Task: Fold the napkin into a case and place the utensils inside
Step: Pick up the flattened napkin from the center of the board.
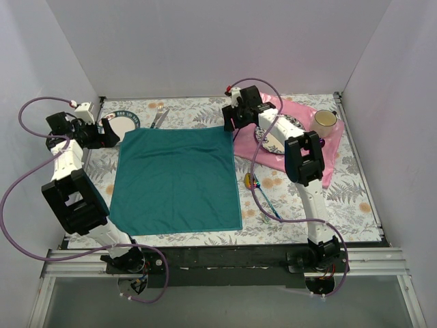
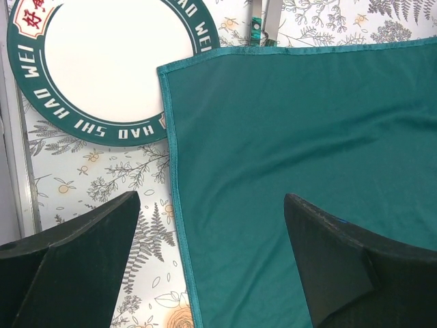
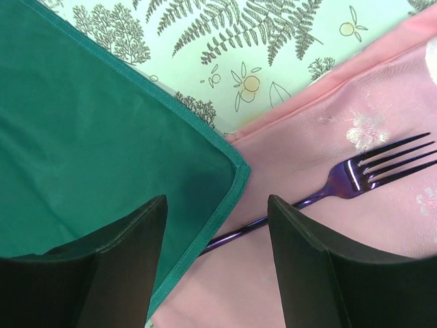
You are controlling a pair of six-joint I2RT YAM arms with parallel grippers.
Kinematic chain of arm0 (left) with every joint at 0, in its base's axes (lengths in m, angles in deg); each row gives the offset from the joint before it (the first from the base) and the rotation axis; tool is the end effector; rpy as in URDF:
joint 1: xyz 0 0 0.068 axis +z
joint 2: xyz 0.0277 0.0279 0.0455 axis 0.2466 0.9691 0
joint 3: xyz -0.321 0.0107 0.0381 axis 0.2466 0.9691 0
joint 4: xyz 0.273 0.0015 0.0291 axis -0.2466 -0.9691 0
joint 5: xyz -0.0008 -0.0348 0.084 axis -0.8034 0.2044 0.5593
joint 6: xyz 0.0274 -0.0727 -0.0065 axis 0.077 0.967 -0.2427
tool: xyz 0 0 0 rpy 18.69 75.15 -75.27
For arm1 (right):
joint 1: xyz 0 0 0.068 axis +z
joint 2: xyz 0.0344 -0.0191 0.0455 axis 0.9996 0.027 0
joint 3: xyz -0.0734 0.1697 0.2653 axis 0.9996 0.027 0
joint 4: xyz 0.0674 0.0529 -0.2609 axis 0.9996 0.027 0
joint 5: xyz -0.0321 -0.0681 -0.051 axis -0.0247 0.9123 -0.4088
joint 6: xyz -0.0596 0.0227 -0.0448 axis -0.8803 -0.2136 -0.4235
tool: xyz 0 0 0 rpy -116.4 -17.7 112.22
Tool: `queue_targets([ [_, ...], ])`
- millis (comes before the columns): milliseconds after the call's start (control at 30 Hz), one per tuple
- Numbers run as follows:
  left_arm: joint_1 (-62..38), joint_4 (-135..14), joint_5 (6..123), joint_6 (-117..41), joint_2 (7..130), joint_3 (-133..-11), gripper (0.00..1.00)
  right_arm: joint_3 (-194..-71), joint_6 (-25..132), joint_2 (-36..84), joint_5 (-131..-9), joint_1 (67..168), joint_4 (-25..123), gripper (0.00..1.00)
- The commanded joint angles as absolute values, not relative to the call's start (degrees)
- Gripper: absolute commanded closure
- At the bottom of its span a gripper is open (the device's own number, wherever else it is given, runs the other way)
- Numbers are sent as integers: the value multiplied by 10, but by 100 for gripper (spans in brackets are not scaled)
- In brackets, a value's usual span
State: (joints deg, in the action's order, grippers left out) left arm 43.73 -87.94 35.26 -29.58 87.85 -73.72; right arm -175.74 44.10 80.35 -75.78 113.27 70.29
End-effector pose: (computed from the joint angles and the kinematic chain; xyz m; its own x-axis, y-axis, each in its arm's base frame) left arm 0.3662 0.1599 0.3009 -0.5812 -0.6442 -0.4971 -0.2364 0.7182 -0.6544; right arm 0.5585 0.2753 0.2102 -0.5691 -0.3069 -0.7629 -0.5917 0.7971 0.1207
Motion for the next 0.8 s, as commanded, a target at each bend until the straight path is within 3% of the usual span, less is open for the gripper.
queue_targets([
  [0,432,-870,357,-300,839,-749,14,-1787,440,816,-760,1132,672,32],
  [300,428,-871,360,-303,830,-735,13,-1792,438,828,-758,1132,657,34],
  [767,428,-875,371,-324,818,-721,13,-1809,444,853,-760,1132,649,46],
])
